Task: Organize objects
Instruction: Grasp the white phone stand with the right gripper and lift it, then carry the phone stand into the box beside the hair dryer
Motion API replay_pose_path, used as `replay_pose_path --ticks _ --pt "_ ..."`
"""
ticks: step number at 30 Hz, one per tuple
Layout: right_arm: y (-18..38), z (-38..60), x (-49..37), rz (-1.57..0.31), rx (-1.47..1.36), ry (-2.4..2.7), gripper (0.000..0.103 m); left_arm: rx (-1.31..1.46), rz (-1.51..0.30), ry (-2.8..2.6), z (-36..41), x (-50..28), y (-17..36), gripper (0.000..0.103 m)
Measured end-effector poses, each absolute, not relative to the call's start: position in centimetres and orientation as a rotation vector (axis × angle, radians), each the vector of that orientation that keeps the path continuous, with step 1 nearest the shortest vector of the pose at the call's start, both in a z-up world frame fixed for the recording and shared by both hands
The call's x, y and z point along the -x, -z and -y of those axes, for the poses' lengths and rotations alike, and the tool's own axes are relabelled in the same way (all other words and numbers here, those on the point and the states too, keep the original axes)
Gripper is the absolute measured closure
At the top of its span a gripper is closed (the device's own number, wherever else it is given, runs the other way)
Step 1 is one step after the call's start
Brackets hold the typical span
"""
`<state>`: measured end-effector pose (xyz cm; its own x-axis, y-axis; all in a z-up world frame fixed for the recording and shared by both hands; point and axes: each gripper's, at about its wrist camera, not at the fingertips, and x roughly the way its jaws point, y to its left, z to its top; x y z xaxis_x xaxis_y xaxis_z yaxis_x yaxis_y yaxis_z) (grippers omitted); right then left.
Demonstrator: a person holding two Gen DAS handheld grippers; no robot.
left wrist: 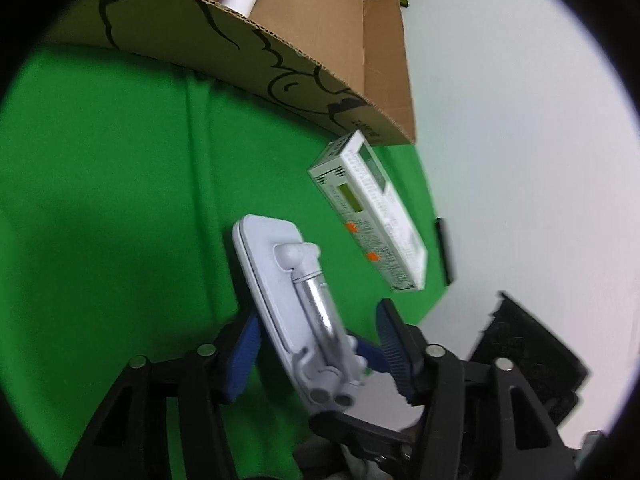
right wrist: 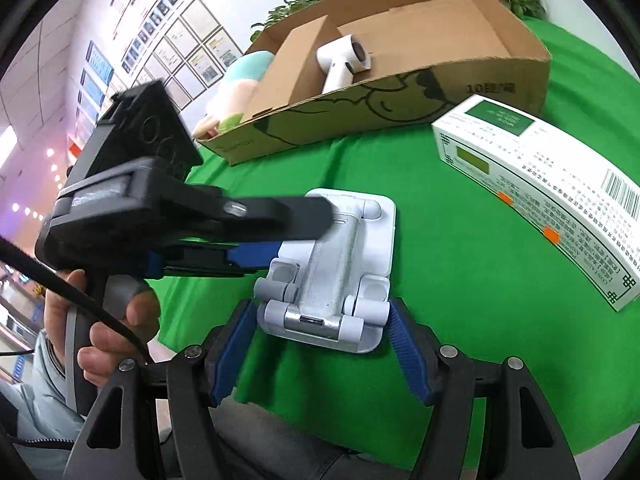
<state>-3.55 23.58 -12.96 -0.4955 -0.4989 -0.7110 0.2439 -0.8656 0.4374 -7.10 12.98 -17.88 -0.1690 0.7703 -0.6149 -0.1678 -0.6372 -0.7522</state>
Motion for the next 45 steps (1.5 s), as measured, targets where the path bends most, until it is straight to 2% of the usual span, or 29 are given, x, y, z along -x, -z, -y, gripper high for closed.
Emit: replay_pose_path --ticks 1,6,11,17,24,33,38,45 --pt "12.9 -23.4 3.7 0.381 -1.25 2.371 0.039 1.467 0.692 -1.887 -13.1 7.1 18.1 0.065" --pt "12.1 -22.4 3.2 0.266 -1.211 2.431 0.039 1.407 0.682 -1.915 -12.6 7.6 17.4 0.067" --pt "10.4 -21.7 3.3 0.218 -1.125 2.476 0.039 1.299 0.609 -1.983 -12.5 7.4 14.1 0.071" --pt "6.5 -21.2 6.2 0.265 -0.959 2.556 0.039 1.156 0.458 -2.111 -12.4 10.0 7.3 0.073" --pt "-1.0 -22.0 9.8 0.249 -0.716 2.64 0.039 0.944 0.274 -2.198 -14.1 12.2 -2.0 0.073" --pt "-7.7 -23.6 14.8 0.205 -0.648 2.654 0.039 0.888 0.246 -2.225 -13.9 17.5 -9.8 0.073" --pt "-9.3 -24.1 17.0 0.208 -0.672 2.644 0.039 0.917 0.288 -2.216 -13.2 19.2 -10.3 0.073" --pt "-6.4 -24.4 21.1 0.225 -0.805 2.623 0.039 1.031 0.332 -2.182 -13.5 21.9 -5.6 0.072"
